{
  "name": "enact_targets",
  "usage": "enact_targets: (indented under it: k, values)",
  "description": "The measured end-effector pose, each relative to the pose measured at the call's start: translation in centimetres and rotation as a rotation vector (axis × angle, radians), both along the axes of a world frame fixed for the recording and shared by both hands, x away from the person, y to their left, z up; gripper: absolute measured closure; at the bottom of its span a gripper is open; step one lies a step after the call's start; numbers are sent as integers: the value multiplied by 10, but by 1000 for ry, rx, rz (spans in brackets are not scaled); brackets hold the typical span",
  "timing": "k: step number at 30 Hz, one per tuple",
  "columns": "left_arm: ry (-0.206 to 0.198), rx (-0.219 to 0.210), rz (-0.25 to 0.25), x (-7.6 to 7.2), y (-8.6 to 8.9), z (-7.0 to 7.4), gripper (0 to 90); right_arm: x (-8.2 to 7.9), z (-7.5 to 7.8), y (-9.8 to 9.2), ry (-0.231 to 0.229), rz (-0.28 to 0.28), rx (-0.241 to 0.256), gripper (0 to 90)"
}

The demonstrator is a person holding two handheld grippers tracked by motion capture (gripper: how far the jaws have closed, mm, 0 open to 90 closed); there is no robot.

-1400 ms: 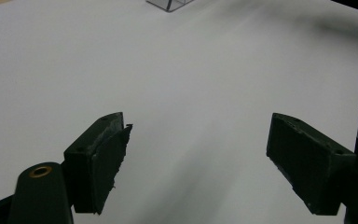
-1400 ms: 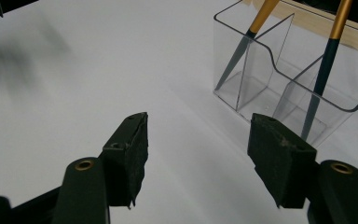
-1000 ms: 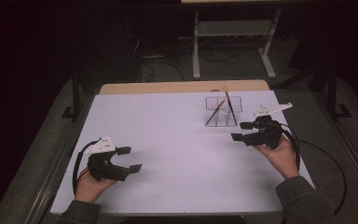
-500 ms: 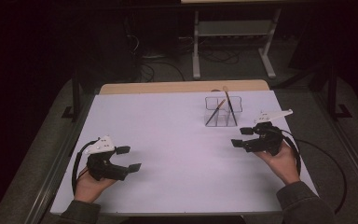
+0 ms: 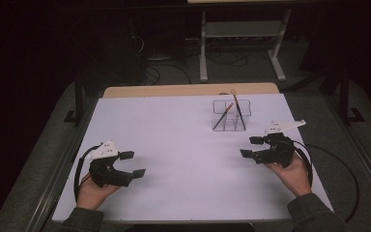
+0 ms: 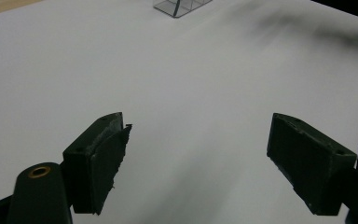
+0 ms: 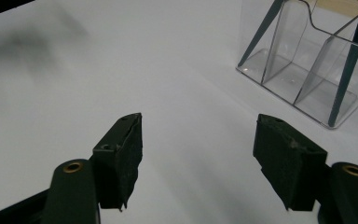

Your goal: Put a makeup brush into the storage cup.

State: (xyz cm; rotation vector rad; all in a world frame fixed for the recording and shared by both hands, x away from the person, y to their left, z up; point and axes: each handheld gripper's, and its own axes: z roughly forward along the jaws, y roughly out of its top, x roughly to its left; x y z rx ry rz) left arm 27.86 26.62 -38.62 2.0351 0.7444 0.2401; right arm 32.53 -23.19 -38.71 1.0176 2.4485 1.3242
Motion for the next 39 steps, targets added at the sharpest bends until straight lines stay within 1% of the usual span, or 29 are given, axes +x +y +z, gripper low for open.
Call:
enact_targets:
  k: [2, 4, 6, 9, 14, 15, 24, 25, 26, 28, 29, 34, 39]
  values:
    - [5, 0, 2, 0, 0, 0, 188, -3, -1, 0, -7, -4, 3, 305]
    - [5, 4, 1, 0, 0, -1, 187, -5, -2, 0, 0, -7, 10, 300]
    - [4, 5, 2, 0, 0, -1, 187, -7, -3, -1, -8, -6, 10, 297]
    - [2, 7, 5, 0, 0, -2, 187, -11, -4, -1, -1, -17, 21, 284]
    - [0, 10, 8, -1, -1, -2, 187, -18, -6, -2, -15, -25, 26, 262]
    - [0, 12, 9, -1, -1, -2, 186, -19, -6, -3, -24, -25, 28, 261]
    - [-2, 26, 5, -3, -3, -4, 185, -30, -9, -8, -34, -31, 43, 251]
    - [-1, 26, 6, -3, -3, -4, 184, -31, -10, -9, -26, -35, 44, 249]
    - [1, 24, 8, -3, -3, -4, 184, -32, -10, -9, -33, -35, 46, 248]
    - [0, 23, 8, -4, -3, -4, 183, -34, -12, -10, -26, -41, 54, 245]
    - [-2, 23, 7, -4, -3, -4, 183, -34, -13, -10, -31, -40, 54, 244]
    - [5, 28, 7, -5, -3, -5, 183, -38, -15, -12, -28, -43, 60, 237]
    - [3, 34, 5, -6, -3, -6, 183, -41, -19, -12, -15, -48, 68, 226]
